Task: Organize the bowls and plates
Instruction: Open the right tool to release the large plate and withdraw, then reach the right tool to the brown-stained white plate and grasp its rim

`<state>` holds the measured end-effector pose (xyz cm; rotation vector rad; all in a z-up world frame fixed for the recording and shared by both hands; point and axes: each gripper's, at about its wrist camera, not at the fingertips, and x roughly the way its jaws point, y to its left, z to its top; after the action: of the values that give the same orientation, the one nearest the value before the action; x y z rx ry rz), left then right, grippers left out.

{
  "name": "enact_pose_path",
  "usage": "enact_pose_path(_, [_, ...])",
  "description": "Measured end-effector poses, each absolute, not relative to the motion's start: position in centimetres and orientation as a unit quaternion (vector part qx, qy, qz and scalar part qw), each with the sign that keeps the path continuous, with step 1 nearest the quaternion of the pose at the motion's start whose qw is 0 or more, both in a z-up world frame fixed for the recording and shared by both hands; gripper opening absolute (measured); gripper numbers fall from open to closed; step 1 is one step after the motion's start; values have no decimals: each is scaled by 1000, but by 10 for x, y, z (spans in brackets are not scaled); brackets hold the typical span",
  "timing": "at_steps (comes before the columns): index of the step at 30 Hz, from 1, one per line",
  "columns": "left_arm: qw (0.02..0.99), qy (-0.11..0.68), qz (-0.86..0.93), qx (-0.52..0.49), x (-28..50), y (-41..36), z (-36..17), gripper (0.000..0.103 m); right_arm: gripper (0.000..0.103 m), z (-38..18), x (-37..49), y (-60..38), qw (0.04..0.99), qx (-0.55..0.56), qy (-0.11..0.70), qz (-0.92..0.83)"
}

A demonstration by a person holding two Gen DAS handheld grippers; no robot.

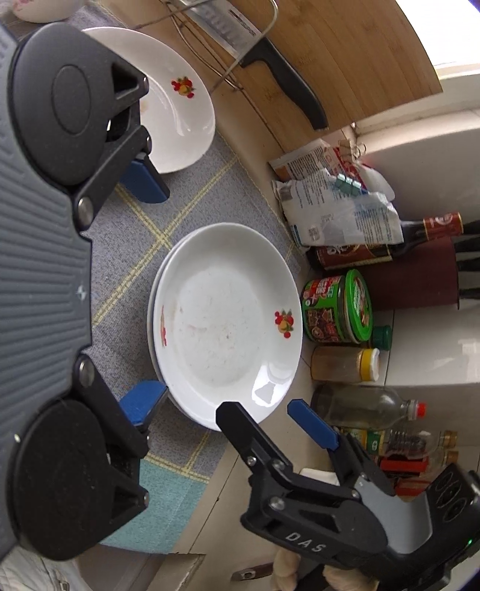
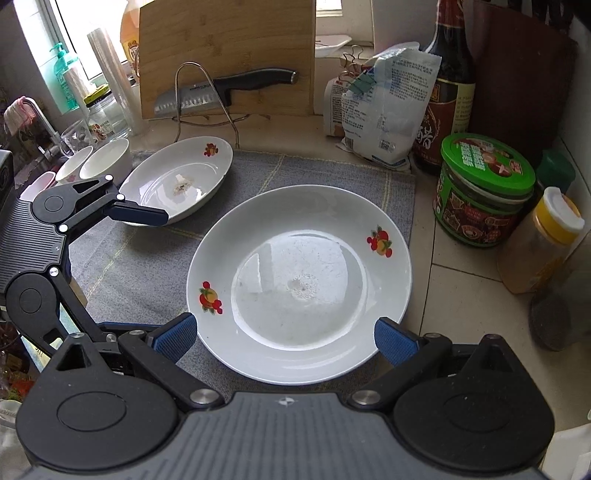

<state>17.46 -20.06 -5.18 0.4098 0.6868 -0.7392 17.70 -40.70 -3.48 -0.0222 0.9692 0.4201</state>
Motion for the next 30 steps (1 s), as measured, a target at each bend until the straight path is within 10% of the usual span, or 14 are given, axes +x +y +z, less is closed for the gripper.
enact_pose_path(30, [905, 380, -166, 92, 185, -48, -92, 102, 103, -46, 177, -259, 871, -35, 436, 224])
